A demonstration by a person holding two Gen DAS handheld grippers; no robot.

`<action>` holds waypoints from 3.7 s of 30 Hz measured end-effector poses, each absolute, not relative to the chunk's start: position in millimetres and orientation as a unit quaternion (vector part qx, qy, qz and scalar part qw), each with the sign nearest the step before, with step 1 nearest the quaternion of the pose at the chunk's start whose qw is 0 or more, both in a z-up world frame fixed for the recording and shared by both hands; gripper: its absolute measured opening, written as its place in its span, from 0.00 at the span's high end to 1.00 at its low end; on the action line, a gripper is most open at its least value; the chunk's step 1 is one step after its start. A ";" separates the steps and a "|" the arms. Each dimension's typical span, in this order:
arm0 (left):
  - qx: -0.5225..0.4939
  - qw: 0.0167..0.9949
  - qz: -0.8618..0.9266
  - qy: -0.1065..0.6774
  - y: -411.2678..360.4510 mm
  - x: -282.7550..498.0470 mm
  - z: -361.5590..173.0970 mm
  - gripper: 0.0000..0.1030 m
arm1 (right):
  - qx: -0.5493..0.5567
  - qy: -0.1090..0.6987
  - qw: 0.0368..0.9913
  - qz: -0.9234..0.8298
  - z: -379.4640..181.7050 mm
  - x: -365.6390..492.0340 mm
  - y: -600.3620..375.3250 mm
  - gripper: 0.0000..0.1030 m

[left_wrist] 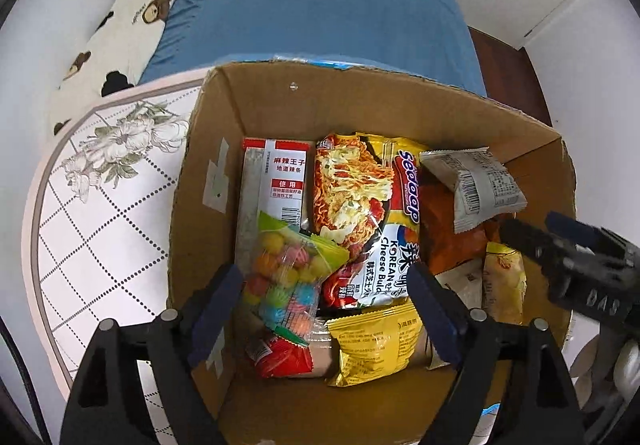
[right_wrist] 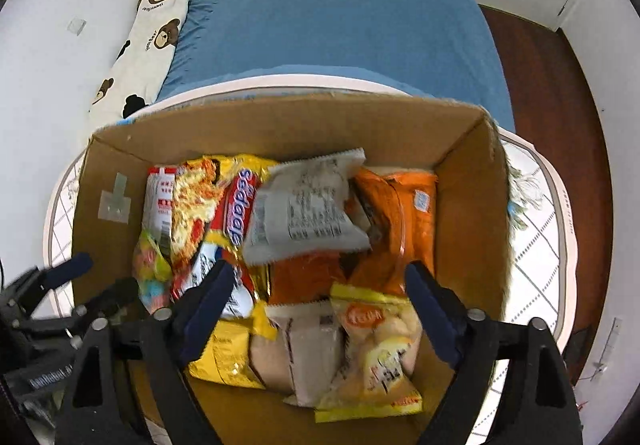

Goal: Organize snacks
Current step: 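Carry both packs into the box and open both grippers, then lift both tools back from the box, then grasp the green-white candy pack with the left gripper while the right grasps the brown pastry pack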

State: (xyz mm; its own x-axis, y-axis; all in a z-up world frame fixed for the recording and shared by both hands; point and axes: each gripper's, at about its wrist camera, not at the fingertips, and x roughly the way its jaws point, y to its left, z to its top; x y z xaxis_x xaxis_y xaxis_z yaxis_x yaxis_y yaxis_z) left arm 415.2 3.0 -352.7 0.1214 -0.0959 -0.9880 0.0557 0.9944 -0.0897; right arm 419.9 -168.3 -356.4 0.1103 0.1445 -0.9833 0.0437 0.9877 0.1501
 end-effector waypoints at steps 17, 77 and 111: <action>0.017 0.811 -0.057 0.582 -3.4 335.8 -293.0 0.17 | 0.039 0.595 0.803 0.009 -290.1 322.3 -174.6 0.08; 0.005 0.753 -0.055 0.656 -3.7 181.7 -403.4 0.17 | 0.004 0.648 0.762 -0.022 -432.4 189.8 -191.6 0.42; 0.022 0.689 -0.083 0.720 4.4 113.9 -469.5 0.38 | 0.068 0.722 0.688 0.020 -475.0 57.9 -157.1 0.34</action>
State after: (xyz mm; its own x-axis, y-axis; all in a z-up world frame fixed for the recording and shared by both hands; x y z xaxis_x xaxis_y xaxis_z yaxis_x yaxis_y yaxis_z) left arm 113.9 4.4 -469.5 -0.0509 -0.0831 -0.9952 0.1458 0.9852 -0.0897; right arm 57.9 -157.1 -475.0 -0.0444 0.1258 -0.9911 0.0711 0.9899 0.1225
